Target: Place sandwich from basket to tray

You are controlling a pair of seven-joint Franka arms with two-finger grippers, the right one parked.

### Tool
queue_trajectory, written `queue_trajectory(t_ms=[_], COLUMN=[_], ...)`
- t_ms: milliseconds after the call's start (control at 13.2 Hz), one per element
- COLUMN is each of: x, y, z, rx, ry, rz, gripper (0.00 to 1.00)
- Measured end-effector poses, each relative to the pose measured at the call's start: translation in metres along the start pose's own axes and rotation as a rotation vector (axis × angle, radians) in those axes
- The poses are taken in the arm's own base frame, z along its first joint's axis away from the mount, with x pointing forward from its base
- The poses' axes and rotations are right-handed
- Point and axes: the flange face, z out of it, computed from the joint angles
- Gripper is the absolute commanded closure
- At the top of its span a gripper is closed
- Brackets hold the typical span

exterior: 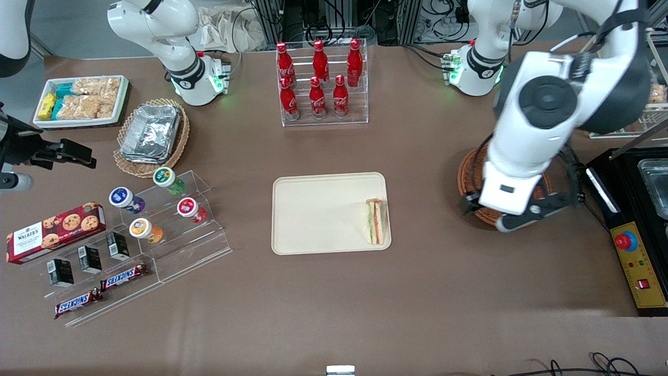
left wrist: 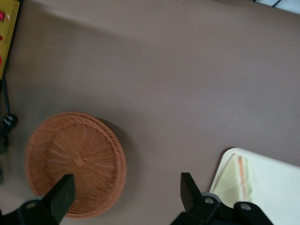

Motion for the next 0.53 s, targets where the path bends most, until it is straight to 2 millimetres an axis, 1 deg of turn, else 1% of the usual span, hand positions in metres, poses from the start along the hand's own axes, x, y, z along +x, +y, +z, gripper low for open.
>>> queue_trajectory(t_ms=[76,152,228,303,379,455,531], x=[0.012,0.024,0.032,0.037,0.037,0.035,0.032], y=[-0.032,-0.070,-0.108,-0.141,-0.161,-0.168,-0.166], z=[-0.003,-0.004,-0.003,-0.002,-0.002,-0.004,-0.007], rx=[-0.024,-0.057,-0.085,-0.098,-0.102,-0.102,-0.102], ry=[-0.014,-0.033,-0.044,-0.050,-0.055,-0.062,-0.067], rz=[0.036,0.092,0.159,0.222,0.271,0.301,0.323], gripper=[0.00,0.00,0.00,0.00,0.00,0.00,0.00])
